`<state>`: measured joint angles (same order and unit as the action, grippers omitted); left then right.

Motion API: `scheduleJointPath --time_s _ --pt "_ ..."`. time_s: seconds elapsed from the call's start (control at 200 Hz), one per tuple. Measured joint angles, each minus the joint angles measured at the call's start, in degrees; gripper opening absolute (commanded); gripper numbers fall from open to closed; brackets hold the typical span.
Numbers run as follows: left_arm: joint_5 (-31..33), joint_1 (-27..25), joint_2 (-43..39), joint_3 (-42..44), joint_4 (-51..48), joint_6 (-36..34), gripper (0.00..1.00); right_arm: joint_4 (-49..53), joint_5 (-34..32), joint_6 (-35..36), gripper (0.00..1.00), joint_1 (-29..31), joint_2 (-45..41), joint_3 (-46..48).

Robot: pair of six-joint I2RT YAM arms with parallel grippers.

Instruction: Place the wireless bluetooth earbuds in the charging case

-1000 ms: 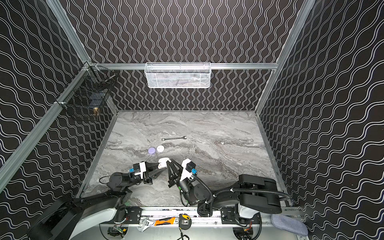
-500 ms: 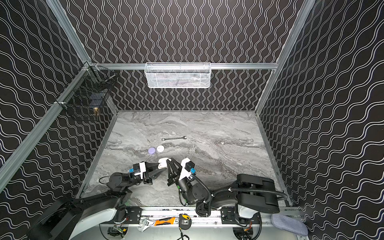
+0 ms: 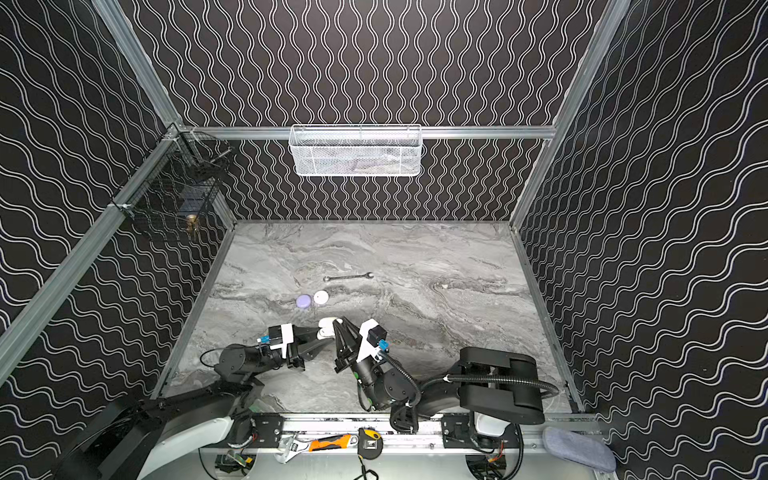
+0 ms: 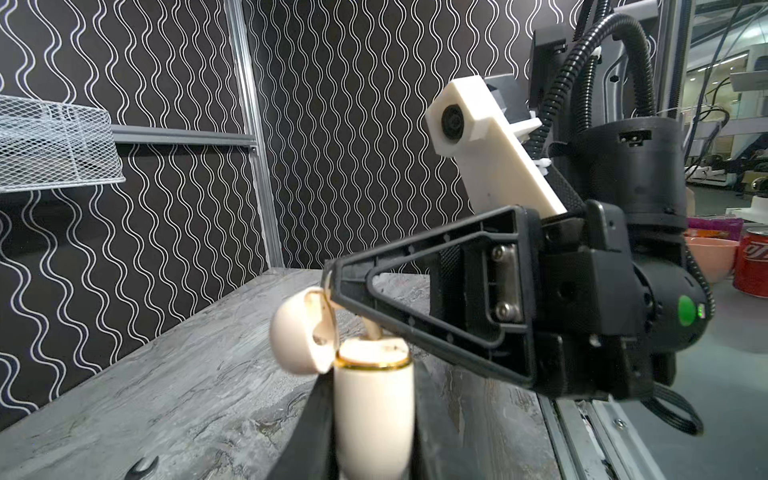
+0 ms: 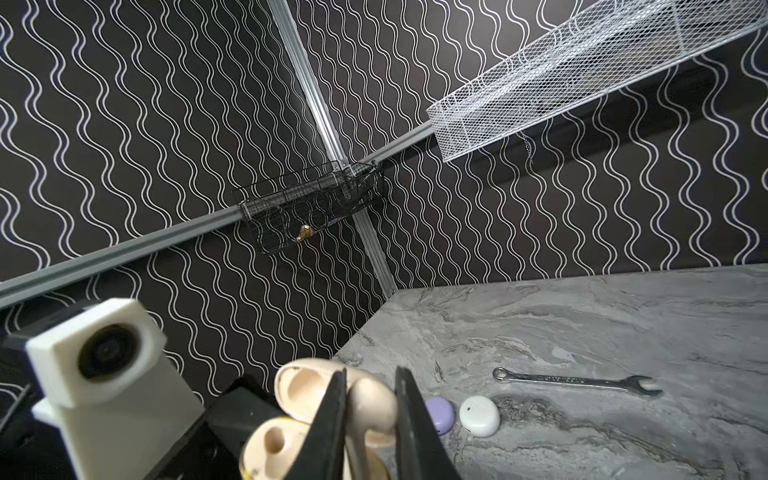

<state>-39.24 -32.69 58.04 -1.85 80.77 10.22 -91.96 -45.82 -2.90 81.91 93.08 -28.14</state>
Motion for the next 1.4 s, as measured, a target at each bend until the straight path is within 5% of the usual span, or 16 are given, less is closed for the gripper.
scheduleJointPath --time_s 0.365,0.826,1.401 --pt "0.5 -0.4 -1.7 0.5 -1.9 0.3 0.00 -0.1 3.2 0.3 0.05 -0.9 -0.4 1.5" --pt "0.3 -1.4 -4.5 1.5 -3.9 -0.3 0.00 -0.1 7.8 -1.8 0.15 -1.0 -2.6 4.9" --pt "0.4 -1.5 -5.1 1.6 -3.9 -1.7 0.00 -0.2 7.1 -1.9 0.13 -0.2 -2.8 4.9"
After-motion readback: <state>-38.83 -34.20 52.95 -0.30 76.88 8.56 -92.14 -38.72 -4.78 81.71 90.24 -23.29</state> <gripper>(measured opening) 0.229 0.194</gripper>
